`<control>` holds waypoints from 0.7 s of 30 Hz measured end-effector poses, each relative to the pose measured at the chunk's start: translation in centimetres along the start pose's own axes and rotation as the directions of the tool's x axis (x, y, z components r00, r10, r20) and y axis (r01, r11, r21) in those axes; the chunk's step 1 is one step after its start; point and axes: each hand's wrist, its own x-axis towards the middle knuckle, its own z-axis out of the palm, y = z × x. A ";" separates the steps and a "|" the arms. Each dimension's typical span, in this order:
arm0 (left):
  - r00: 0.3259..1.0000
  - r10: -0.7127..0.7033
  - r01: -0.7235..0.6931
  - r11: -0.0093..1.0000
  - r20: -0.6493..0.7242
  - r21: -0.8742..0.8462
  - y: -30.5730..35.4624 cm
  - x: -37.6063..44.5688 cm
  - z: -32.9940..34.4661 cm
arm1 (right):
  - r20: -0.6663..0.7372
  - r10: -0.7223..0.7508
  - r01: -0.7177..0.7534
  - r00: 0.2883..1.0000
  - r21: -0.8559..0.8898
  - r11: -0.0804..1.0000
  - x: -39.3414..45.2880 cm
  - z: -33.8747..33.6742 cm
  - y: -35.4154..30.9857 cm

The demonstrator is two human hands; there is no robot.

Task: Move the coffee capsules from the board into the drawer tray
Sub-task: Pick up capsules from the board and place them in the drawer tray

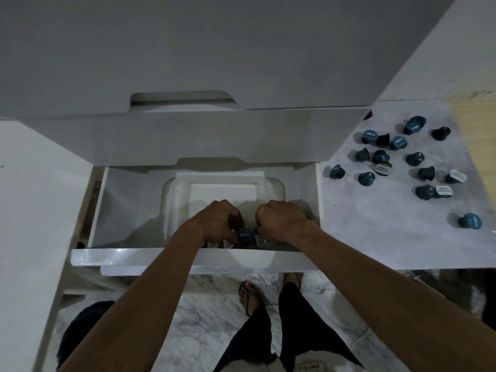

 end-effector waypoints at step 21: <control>0.998 -0.010 0.007 0.999 -0.064 -0.038 -0.6 -0.4 -0.5 | -0.005 0.011 -0.010 1.000 0.075 0.997 0.0 0.0 0.1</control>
